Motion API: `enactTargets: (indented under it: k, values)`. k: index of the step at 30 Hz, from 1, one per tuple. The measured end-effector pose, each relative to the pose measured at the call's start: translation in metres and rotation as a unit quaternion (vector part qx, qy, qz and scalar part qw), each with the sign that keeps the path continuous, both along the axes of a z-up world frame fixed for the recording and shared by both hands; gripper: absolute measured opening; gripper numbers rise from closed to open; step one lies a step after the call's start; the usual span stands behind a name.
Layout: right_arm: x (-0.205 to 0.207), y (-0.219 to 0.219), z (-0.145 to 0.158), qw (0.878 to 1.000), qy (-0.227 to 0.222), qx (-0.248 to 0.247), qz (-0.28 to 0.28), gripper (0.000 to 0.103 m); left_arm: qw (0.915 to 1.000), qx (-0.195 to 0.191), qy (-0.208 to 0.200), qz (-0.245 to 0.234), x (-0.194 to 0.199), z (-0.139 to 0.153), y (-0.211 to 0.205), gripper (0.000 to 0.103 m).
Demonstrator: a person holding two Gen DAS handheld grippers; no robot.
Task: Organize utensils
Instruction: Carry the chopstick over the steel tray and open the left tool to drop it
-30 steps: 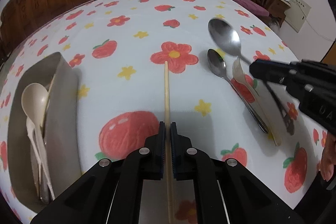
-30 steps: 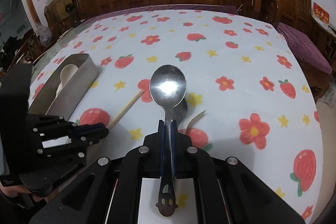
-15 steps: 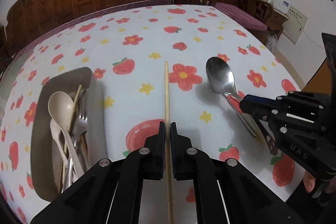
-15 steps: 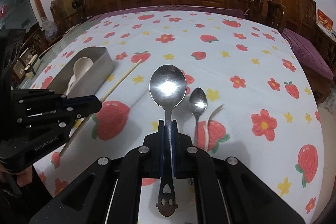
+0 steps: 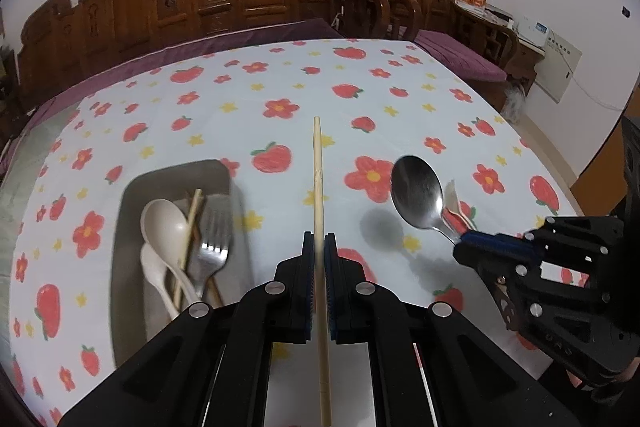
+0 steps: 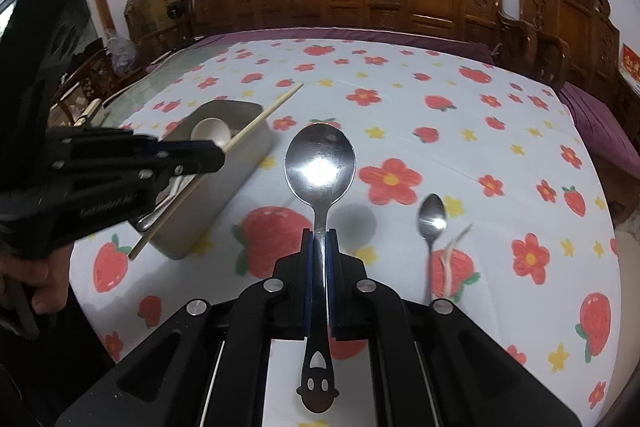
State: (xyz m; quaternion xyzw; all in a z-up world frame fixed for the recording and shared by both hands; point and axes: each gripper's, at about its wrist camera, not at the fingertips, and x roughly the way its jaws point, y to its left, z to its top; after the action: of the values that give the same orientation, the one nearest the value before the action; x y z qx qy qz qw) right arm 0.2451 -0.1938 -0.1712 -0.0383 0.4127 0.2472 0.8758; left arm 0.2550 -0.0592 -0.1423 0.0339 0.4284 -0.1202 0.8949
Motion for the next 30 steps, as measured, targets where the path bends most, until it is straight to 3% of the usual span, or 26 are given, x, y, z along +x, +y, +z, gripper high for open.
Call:
enactTargets:
  k: [12, 30]
  values:
    - [0.009, 0.039, 0.015, 1.0, -0.003, -0.013, 0.009, 0.007, 0.9996, -0.009, 0.005, 0.025, 0.004, 0.001, 0.058, 0.004]
    - [0.021, 0.086, 0.023, 0.999, 0.0, -0.031, 0.025, 0.007, 0.997, -0.032, 0.029, 0.064, 0.021, -0.033, 0.12, 0.004]
